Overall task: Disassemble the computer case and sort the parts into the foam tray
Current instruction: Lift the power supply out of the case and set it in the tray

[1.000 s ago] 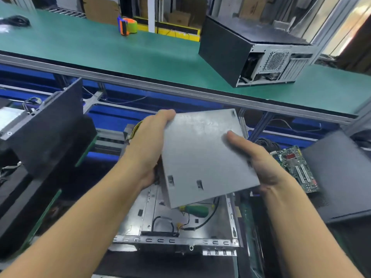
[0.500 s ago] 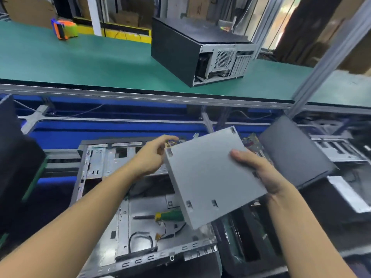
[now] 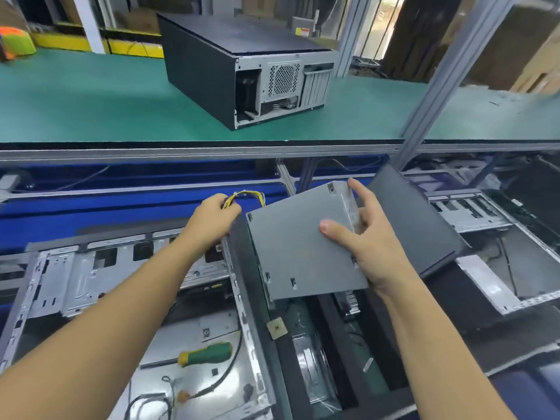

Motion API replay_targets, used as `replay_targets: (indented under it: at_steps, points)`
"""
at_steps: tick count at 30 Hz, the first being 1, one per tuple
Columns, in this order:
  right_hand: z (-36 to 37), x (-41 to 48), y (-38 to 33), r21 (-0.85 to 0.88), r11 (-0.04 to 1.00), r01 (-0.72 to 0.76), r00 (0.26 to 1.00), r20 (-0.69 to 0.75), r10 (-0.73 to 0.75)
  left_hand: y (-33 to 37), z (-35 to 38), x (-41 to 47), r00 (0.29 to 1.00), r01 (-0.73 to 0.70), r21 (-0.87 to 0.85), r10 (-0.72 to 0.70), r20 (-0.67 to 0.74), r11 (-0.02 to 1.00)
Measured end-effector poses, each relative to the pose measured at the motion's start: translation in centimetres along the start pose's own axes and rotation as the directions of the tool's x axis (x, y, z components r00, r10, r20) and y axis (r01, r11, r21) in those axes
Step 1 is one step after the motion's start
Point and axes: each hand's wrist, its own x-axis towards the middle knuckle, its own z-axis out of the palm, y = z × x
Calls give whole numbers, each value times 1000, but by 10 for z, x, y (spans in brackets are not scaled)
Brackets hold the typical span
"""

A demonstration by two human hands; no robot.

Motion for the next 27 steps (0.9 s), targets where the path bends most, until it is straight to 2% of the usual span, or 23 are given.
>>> replay_targets:
  at_steps: [3, 6, 9, 12, 13, 14, 15, 16, 18, 20, 22, 24, 27]
  points:
    - [-14, 25, 10, -135, 990, 24, 997, -75, -35, 21, 29, 18, 995, 54, -182, -39, 88, 982]
    - [-24, 53, 22, -323, 946, -5, 987, -154, -48, 41, 51, 33, 990, 102, -224, -76, 121, 969]
    - [-25, 81, 32, -505, 862, -35, 982, -176, -64, 62, 75, 53, 978, 140, -302, -84, 191, 943]
    - [-24, 110, 46, -583, 809, -73, 982, -182, -43, 75, 101, 79, 970, 185, -323, -120, 210, 928]
    - [-24, 119, 53, -589, 803, -91, 983, -184, -24, 75, 106, 89, 968, 195, -284, -138, 210, 939]
    - [-24, 128, 59, -592, 799, -110, 983, -185, -1, 73, 110, 99, 970, 167, -168, -131, 204, 972]
    - [-23, 136, 66, -596, 793, -130, 983, -183, 24, 70, 111, 109, 975, 92, 38, -98, 198, 995]
    - [-21, 144, 74, -599, 787, -148, 982, -181, 46, 64, 110, 119, 978, 0, 269, -56, 201, 963]
    - [-16, 160, 89, -596, 783, -178, 980, -183, 84, 52, 109, 139, 970, -165, 560, 31, 240, 812]
    - [-4, 176, 104, -605, 767, -216, 974, -191, 124, 39, 111, 155, 947, -293, 714, 88, 310, 636]
    - [12, 190, 119, -630, 736, -248, 968, -189, 164, 26, 116, 166, 923, -385, 850, 158, 352, 359]
    - [30, 202, 136, -648, 714, -265, 964, -179, 196, 18, 122, 174, 898, -404, 911, 228, 376, 90]
    - [52, 216, 162, -660, 688, -303, 953, -191, 237, 11, 131, 188, 865, -428, 895, 228, 446, -129]
